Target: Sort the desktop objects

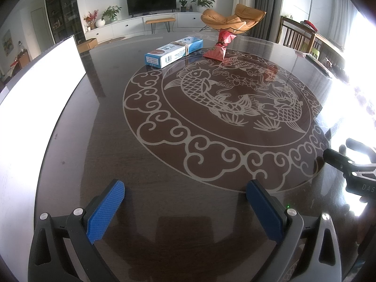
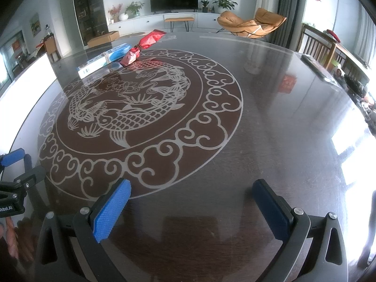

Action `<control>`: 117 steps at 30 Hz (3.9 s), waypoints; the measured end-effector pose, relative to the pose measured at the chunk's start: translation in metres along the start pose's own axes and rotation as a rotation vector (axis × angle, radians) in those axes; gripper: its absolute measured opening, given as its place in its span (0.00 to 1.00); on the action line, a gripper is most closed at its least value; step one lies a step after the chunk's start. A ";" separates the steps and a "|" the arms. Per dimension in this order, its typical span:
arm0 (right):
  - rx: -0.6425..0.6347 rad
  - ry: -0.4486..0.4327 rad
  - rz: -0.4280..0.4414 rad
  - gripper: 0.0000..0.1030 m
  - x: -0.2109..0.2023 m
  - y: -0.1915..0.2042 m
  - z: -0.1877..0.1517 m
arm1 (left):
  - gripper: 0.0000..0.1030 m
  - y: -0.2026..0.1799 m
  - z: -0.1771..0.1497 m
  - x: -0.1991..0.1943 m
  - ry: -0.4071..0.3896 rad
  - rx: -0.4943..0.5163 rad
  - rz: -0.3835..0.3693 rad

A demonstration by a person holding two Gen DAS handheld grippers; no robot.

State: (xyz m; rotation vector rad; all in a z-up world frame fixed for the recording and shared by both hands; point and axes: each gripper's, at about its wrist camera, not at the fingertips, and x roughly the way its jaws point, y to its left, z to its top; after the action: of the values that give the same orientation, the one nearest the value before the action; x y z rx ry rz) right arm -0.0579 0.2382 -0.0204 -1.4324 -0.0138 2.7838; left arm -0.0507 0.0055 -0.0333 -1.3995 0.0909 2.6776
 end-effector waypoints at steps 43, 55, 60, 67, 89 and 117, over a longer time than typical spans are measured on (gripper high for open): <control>-0.026 -0.023 0.037 1.00 0.000 0.006 0.001 | 1.00 0.043 0.225 0.148 0.150 0.091 -0.102; -0.036 -0.046 0.026 1.00 -0.002 0.009 0.001 | 0.43 0.050 0.213 0.137 0.043 0.041 -0.038; -0.033 -0.049 0.020 1.00 -0.003 0.008 0.000 | 0.43 0.057 0.160 0.108 -0.034 -0.009 0.017; -0.034 -0.050 0.016 1.00 -0.004 0.007 -0.001 | 0.44 0.055 0.069 0.046 -0.028 -0.020 0.025; -0.020 0.006 0.017 1.00 0.004 0.004 0.000 | 1.00 0.066 0.044 0.045 0.002 -0.080 0.059; -0.037 -0.024 -0.011 1.00 0.000 0.008 0.000 | 1.00 0.069 0.039 0.040 0.001 -0.078 0.057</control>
State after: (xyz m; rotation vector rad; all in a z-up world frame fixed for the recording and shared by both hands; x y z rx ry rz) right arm -0.0583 0.2300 -0.0202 -1.4023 -0.0742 2.8063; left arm -0.1142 -0.0560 -0.0443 -1.4417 0.0270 2.7550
